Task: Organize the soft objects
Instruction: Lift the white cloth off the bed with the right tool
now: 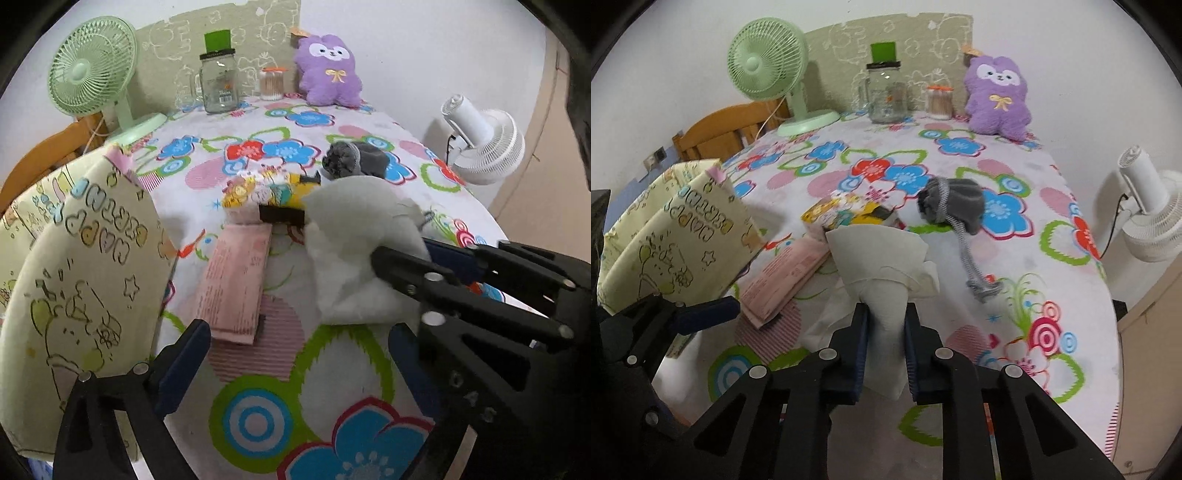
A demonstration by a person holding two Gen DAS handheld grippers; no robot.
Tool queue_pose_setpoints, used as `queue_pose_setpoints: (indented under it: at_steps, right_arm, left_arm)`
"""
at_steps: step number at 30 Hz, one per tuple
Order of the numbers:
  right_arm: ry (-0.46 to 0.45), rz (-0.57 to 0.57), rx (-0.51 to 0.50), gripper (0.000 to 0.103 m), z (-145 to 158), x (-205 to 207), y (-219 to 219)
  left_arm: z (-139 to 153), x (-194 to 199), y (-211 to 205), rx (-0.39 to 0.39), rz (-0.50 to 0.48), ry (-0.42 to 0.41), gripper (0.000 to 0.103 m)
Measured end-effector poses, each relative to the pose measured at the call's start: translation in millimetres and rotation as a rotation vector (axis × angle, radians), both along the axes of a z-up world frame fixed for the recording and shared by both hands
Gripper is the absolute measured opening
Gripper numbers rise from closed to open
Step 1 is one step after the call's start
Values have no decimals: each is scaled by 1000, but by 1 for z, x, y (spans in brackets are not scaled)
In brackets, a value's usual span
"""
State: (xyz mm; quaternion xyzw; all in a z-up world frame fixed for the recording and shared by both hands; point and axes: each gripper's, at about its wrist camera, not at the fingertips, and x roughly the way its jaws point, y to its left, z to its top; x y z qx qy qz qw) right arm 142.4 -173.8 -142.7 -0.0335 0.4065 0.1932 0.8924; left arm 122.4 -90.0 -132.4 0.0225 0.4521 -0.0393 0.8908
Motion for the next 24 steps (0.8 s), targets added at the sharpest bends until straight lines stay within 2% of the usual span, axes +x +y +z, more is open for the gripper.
queue_pose_setpoints:
  at_steps: [2, 5, 9, 11, 16, 24]
  right_arm:
    - [-6, -10, 7, 20, 2, 0, -3]
    - [-20, -44, 20, 19, 7, 2, -10]
    - [-42, -77, 31, 19, 14, 6, -16]
    - [-54, -88, 32, 20, 18, 8, -17]
    - [-63, -101, 28, 20, 20, 12, -17]
    - [-44, -110, 22, 20, 14, 19, -15]
  left_arm:
    - [1, 3, -1, 11, 13, -11, 98]
    - [5, 10, -3, 36, 48, -24, 92]
    - [11, 17, -3, 34, 61, -54, 92]
    - [10, 23, -1, 28, 74, -49, 92]
    - [4, 38, 7, -10, 98, -10, 84]
    - [-2, 43, 5, 10, 98, -18, 82]
